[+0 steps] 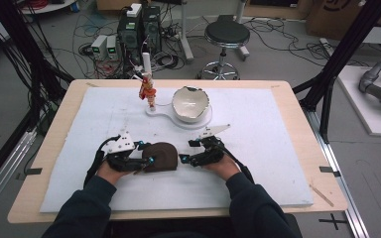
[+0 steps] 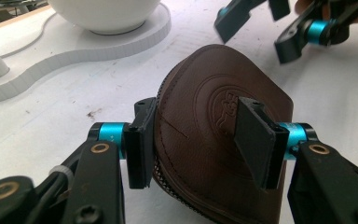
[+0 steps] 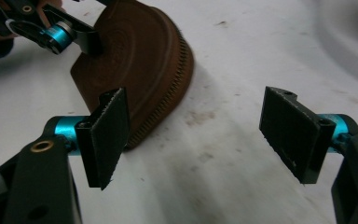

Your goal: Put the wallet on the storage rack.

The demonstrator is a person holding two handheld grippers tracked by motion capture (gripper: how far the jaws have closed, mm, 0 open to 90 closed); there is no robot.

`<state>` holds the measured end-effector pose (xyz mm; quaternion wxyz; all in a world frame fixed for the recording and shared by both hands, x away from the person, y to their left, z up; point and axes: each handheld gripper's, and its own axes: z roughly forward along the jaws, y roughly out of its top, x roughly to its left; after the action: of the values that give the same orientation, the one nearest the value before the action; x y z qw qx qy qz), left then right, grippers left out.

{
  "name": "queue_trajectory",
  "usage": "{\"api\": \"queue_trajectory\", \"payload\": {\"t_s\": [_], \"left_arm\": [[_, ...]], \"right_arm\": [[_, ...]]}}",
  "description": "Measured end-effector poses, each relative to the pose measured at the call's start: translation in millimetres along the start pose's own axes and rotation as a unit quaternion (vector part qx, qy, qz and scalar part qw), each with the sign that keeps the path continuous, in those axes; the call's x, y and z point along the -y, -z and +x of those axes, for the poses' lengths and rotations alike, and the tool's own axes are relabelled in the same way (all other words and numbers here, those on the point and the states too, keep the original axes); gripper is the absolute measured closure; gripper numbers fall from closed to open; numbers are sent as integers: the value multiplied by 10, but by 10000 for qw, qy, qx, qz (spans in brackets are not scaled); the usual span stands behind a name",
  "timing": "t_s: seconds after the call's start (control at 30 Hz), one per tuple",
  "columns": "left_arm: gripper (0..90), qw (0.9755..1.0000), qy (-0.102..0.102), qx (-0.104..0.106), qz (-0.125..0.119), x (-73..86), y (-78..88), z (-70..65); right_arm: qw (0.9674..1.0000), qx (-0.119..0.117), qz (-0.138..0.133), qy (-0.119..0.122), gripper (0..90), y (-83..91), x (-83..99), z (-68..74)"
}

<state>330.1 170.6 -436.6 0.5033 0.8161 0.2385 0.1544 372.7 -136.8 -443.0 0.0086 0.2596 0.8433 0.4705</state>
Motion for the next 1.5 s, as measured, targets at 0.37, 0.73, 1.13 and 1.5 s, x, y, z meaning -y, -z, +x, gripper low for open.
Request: {"api": "queue_trajectory", "payload": {"t_s": [0.37, 0.73, 1.13, 1.5], "left_arm": [[394, 9984, 549, -53, 150, 38, -27, 60], [419, 9927, 1117, 434, 118, 71, 0, 138], [512, 9968, 314, 700, -223, 29, -5, 39], [450, 9972, 340, 592, -298, 16, 6, 34]], "right_arm": [[9982, -415, 141, 402, 580, -184, -65, 107], [9956, -332, 131, 862, 641, -128, -79, 153], [9961, -873, -81, -120, 309, -199, -53, -7], [9919, -1270, 82, -10, 500, -200, -76, 16]]}}
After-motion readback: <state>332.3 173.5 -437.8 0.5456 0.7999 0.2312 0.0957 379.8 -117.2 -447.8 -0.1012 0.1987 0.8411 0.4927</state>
